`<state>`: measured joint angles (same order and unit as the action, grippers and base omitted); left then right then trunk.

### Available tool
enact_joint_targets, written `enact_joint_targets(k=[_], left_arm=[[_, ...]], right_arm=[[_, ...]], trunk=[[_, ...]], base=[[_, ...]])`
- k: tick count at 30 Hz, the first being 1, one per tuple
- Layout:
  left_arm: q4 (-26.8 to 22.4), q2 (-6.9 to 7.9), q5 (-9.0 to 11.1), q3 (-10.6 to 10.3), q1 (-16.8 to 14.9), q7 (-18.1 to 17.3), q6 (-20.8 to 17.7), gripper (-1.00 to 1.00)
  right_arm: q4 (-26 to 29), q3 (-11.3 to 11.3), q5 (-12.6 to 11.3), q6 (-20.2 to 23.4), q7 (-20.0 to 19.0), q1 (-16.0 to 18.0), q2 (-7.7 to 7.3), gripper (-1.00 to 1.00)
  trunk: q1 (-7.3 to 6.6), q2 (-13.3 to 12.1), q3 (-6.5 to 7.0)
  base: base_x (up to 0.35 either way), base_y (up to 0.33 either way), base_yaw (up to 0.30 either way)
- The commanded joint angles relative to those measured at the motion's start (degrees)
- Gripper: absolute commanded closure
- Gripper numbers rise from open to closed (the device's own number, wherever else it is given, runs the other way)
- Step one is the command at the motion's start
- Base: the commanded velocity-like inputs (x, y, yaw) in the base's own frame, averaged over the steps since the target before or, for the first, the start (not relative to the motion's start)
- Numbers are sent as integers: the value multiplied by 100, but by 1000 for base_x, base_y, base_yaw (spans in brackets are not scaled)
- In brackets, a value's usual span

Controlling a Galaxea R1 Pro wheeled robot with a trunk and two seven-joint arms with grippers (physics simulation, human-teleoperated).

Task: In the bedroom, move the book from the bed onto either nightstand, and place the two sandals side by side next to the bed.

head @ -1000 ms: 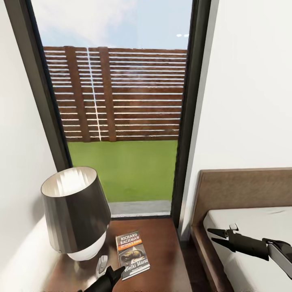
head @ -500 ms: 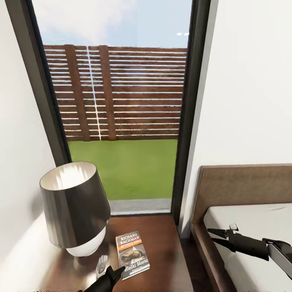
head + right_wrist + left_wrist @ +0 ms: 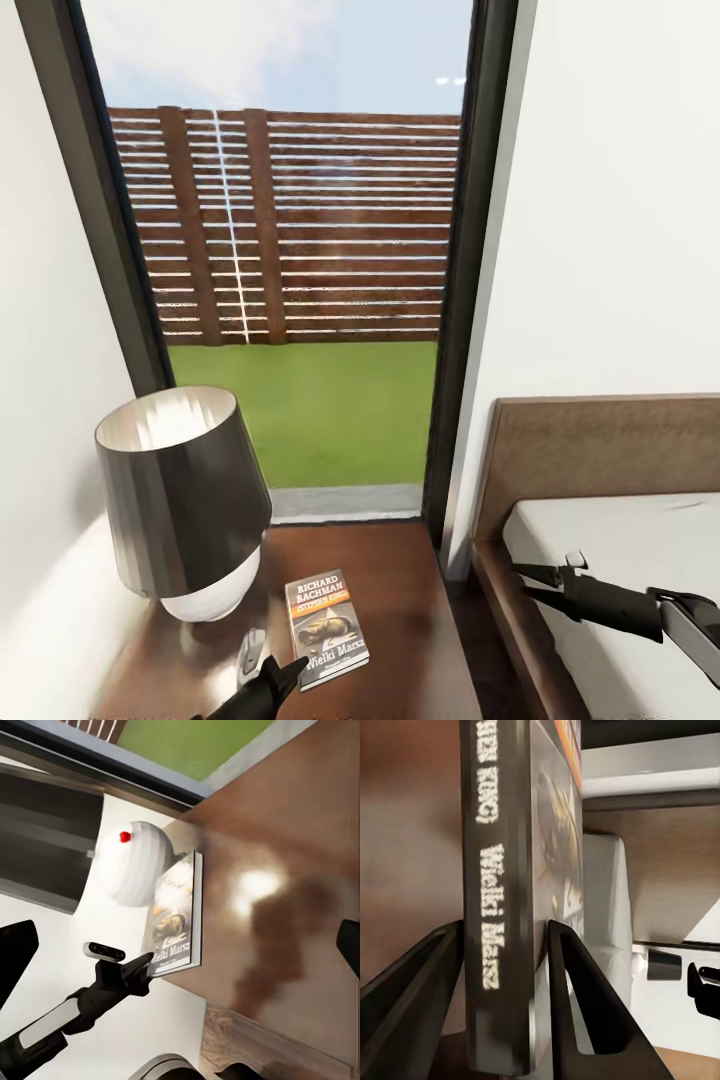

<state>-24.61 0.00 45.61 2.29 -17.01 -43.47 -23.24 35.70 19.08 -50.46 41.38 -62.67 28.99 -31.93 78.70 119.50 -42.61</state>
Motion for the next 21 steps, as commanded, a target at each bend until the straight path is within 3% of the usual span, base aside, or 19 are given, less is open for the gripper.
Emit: enact_joint_targets(k=[1,9,21], left_arm=[[0,-1,36,17,-4,-12,-58,100],[0,-1,36,17,-4,-12,-58,100],[0,0,36,17,-4,-12,-58,100]], right_arm=[[-2,29,-52,35,4,8,-7,-100],[-2,29,-52,36,3,3,-7,-100],[-2,30,-52,37,3,2,-7,-100]], trunk=[[22,44,-24],[88,165,-78],[351,646,-294]], base=[[0,0,0],[0,0,0],[0,0,0]])
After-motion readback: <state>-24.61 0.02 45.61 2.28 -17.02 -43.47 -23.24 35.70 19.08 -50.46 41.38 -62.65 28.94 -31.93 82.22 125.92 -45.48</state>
